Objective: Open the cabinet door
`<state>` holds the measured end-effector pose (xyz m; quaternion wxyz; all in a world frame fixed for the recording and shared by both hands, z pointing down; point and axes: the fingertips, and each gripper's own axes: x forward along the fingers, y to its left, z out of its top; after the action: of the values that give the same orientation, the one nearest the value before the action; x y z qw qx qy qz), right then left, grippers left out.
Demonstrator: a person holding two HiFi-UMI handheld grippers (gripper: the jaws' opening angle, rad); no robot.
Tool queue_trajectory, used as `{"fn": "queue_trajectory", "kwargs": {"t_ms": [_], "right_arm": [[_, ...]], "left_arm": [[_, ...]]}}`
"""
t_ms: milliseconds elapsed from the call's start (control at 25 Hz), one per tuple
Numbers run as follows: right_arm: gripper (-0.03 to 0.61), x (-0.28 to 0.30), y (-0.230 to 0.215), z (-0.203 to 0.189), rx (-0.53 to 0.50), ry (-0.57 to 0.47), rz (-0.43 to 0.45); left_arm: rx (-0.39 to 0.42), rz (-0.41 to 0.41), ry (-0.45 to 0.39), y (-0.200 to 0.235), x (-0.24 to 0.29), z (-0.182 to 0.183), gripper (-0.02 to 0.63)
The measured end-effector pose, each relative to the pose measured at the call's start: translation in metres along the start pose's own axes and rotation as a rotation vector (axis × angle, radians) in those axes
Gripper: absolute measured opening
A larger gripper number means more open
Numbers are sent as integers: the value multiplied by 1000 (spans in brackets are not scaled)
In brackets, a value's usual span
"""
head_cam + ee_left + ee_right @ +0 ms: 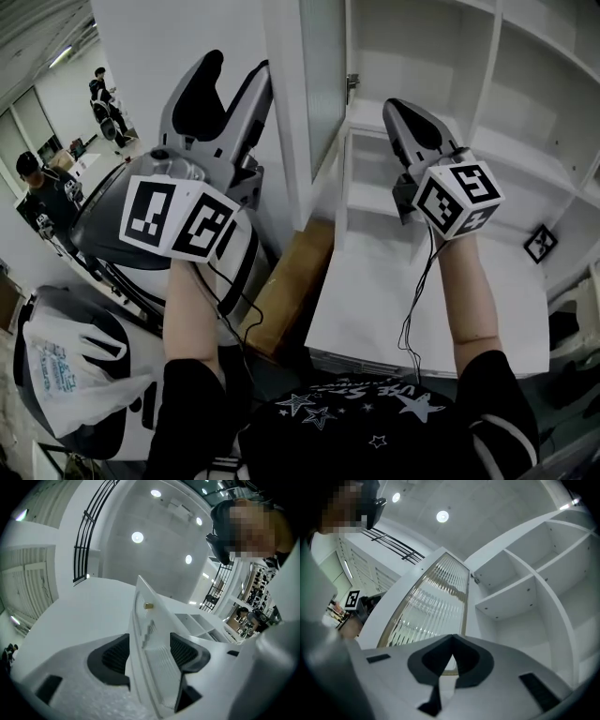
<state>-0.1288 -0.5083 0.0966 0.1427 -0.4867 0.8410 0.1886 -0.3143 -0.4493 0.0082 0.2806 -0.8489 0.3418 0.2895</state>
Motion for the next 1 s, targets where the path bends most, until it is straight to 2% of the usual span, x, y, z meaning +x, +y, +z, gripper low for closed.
{"fn": "queue_trajectory", "kwargs": {"t_ms": [200, 480, 600, 760, 1000], "right_arm": [[6, -12, -8, -17, 41, 20, 53], [6, -36, -5, -34, 60, 33, 128], [6, -53, 0, -42, 58, 38, 163], [6, -79, 4, -53, 62, 58, 215], [6, -128, 2, -58, 89, 65, 263]], "left_arm": [[37, 123, 57, 0, -22, -20, 276], [132, 318, 186, -3, -75, -49, 260], [170, 403, 251, -8, -109, -64, 205], [177, 490, 335, -29, -143, -84, 199], [152, 574, 402, -82, -171, -102, 199]]}}
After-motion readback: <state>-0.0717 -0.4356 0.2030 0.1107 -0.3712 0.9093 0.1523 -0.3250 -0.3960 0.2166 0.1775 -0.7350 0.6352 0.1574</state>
